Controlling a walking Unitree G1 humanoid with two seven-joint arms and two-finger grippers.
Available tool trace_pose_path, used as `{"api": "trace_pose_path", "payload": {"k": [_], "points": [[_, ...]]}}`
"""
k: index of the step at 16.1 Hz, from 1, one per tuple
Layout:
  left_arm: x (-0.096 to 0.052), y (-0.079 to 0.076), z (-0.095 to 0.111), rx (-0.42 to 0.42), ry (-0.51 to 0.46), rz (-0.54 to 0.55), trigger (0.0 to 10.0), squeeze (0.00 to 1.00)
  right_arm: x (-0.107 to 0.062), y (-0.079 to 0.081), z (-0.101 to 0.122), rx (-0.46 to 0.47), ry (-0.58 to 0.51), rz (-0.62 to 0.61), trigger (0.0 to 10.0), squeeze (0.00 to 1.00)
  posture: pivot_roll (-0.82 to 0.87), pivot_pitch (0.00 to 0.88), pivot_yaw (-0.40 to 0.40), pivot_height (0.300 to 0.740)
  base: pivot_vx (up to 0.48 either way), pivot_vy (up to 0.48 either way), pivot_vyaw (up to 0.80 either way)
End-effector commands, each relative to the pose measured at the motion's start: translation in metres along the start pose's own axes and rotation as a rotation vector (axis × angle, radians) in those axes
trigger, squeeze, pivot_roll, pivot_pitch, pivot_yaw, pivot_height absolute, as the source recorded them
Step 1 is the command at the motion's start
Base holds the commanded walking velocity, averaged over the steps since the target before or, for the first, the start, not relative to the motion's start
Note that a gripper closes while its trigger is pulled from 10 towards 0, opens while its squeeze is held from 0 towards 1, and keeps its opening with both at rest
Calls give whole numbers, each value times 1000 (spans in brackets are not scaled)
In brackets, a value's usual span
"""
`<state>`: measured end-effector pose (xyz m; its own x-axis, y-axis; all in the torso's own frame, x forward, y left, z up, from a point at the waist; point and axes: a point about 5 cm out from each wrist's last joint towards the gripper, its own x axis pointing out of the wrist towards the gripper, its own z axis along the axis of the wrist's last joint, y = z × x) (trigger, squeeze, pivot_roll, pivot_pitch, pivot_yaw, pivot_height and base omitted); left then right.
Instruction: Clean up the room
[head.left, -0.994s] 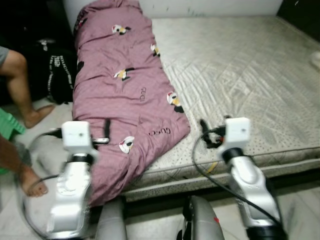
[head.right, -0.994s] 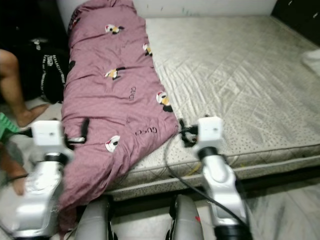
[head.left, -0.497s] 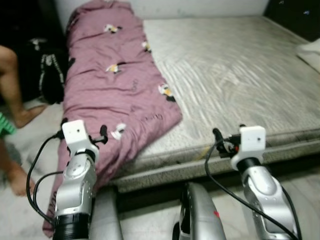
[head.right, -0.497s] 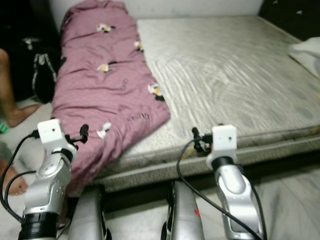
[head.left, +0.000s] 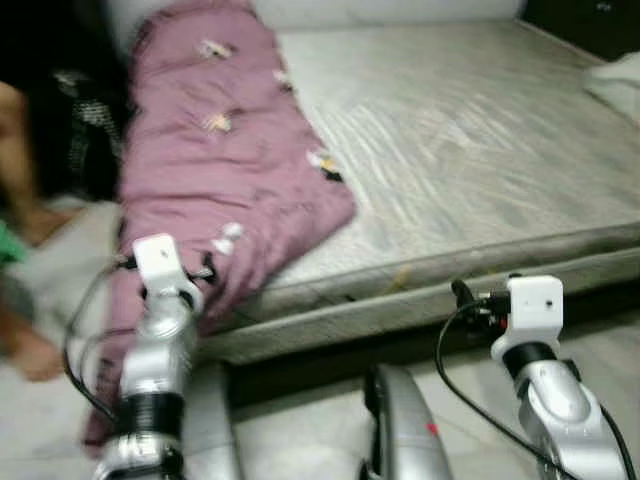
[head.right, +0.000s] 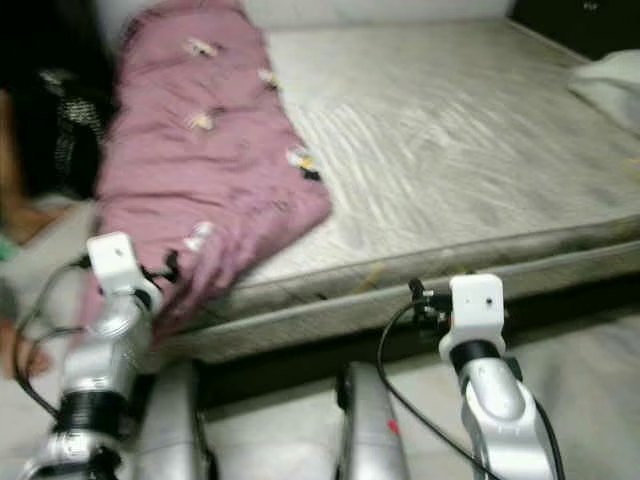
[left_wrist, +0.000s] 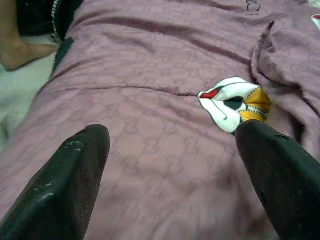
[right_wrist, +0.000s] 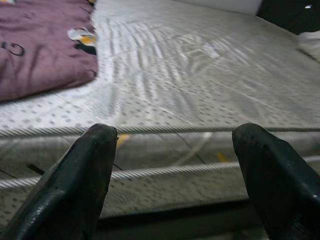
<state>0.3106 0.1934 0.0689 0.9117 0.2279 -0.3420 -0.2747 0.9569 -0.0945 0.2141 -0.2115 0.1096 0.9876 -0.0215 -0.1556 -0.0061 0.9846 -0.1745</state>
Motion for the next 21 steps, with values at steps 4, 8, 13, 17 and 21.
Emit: {"api": "trace_pose_path", "payload": {"k": [4,8,13,17,21], "points": [[16,-8,11,63,-35,-4,10000,0,-13,-14,11,-26,-10,-20,10000,0,-241,44,-59,521,0,0,0],[23,-33,-11,259,101,-153,10000,0,-18,-19,14,-43,3,-29,10000,0,-268,52,-62,508,0,0,0],[4,-88,-44,528,175,-528,10000,0,-16,-22,16,-47,0,-49,10000,0,-274,36,-44,508,0,0,0],[-26,-120,-76,769,201,-863,10000,0,-9,-18,17,-36,-13,-51,10000,0,-259,21,-35,508,0,0,0],[-45,-131,-88,819,153,-995,10000,0,-2,-17,18,-21,-29,-62,10000,0,-236,2,-19,508,0,0,0]]}}
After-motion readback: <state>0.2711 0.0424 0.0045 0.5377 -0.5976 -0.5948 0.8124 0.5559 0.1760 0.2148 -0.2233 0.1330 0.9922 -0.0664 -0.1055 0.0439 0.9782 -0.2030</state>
